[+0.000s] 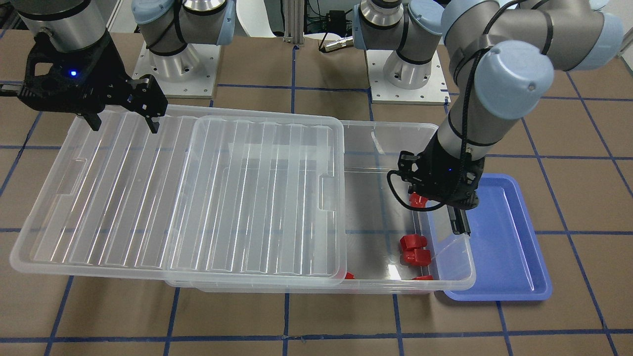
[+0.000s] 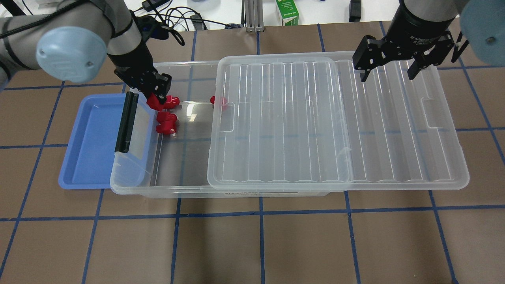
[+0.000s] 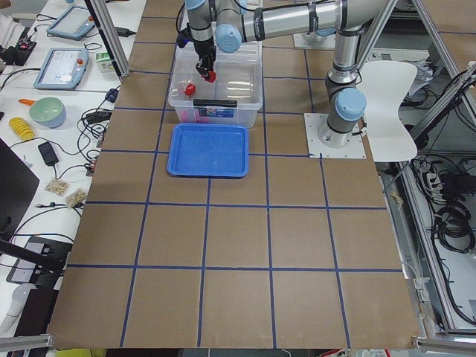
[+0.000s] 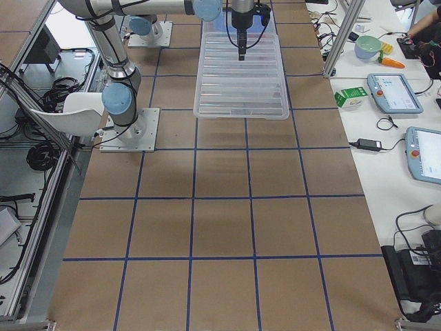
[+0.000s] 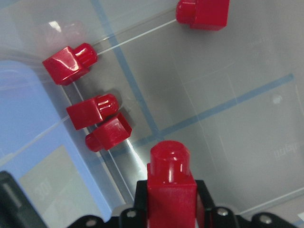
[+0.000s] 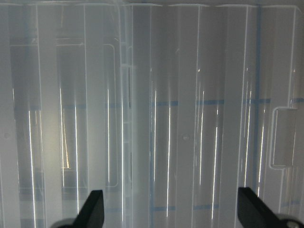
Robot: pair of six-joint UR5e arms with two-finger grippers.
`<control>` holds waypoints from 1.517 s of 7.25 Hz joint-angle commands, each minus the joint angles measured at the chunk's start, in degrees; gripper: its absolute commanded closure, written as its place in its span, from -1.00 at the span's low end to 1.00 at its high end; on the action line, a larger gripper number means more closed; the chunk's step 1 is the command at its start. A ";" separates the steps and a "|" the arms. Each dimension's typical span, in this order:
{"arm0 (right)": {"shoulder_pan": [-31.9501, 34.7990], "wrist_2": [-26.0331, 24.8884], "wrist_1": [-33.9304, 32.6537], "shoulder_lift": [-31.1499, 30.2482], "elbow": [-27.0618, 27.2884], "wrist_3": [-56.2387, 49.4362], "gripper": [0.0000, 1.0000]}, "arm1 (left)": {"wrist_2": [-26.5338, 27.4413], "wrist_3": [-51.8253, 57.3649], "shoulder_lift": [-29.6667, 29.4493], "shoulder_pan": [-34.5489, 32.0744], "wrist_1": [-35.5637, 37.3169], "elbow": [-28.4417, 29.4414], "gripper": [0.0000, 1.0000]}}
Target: Place red block in blue tray from box
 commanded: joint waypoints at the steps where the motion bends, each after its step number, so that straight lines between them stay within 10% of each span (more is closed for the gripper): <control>1: -0.07 -0.10 -0.18 0.00 -0.04 -0.56 -1.00 | 0.16 -1.51 1.56 11.25 -1.79 1.83 1.00; 6: -3.30 -0.97 -0.09 0.00 0.23 -9.72 -1.00 | -0.10 2.02 -6.23 23.81 6.71 -5.27 1.00; 11: -28.78 -0.10 -0.44 2.09 1.62 -35.61 -1.00 | -0.81 1.39 -14.15 23.54 14.72 -7.75 1.00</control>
